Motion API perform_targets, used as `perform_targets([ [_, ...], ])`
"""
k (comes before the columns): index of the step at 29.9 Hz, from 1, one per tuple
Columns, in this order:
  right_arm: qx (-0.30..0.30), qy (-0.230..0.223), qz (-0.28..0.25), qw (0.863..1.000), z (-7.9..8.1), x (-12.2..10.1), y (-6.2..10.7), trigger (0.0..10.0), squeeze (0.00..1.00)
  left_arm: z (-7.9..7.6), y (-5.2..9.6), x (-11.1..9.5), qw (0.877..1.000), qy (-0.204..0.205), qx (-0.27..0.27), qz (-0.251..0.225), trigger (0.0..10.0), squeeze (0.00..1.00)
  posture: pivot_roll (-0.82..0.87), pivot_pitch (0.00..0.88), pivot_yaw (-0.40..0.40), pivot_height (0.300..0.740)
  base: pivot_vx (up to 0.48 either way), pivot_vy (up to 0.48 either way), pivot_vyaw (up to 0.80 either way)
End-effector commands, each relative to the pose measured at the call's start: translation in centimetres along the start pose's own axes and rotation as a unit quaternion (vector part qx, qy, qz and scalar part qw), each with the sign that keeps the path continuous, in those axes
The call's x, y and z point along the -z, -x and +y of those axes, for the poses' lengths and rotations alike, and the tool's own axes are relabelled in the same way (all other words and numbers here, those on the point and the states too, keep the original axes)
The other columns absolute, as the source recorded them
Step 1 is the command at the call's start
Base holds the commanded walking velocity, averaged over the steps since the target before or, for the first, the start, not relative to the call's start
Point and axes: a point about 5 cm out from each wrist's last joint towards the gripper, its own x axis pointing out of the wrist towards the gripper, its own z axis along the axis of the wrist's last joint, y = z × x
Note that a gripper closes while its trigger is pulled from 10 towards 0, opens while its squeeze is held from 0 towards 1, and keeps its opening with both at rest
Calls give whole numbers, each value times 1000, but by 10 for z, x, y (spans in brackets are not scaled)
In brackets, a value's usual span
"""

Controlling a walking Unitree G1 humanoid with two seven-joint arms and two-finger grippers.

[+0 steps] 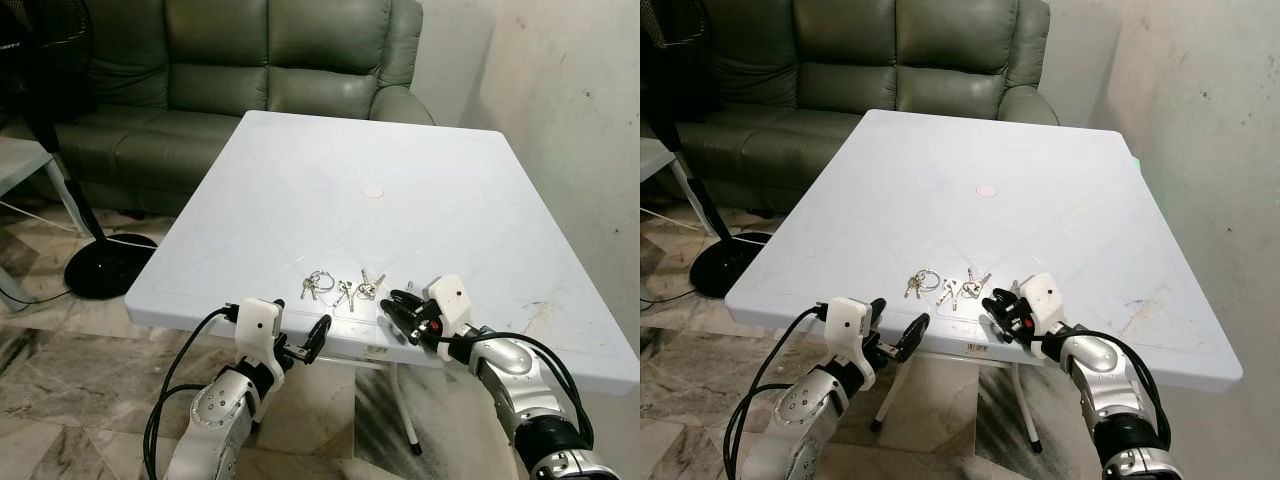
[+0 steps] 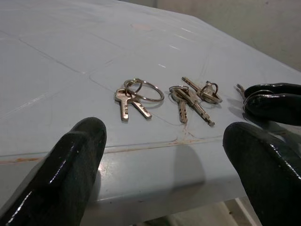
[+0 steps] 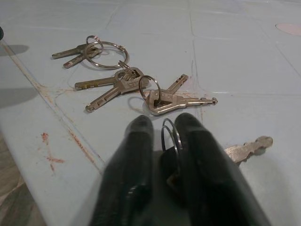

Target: Hang keys on a hook

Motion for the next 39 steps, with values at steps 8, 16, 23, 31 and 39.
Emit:
perform_targets([
  [8, 6, 13, -3, 1000, -5, -5, -1, 1137, 0, -2, -2, -4, 1000, -5, 1, -7, 10000, 0, 15, 38, -45, 740, 0, 0, 0],
  [16, 14, 2, 4, 1000, -9, -4, -1, 10000, 1000, -2, -3, -5, 1000, -5, 0, -8, 10000, 0, 15, 42, -44, 740, 0, 0, 0],
  [23, -2, 8, 7, 1000, -9, -4, 1, 10000, 0, -3, -3, -5, 1000, -3, -1, -8, 10000, 0, 12, 44, -43, 740, 0, 0, 0],
  [31, 3, 11, 5, 1000, -15, -5, 5, 10000, 0, -4, -4, -6, 1000, -1, 1, -9, 10000, 0, 7, 46, -40, 740, 0, 0, 0],
  [39, 7, 0, -13, 1000, -20, -8, 10, 10000, 0, -4, -5, -6, 1000, 0, 4, -9, 10000, 0, 2, 46, -37, 740, 0, 0, 0],
])
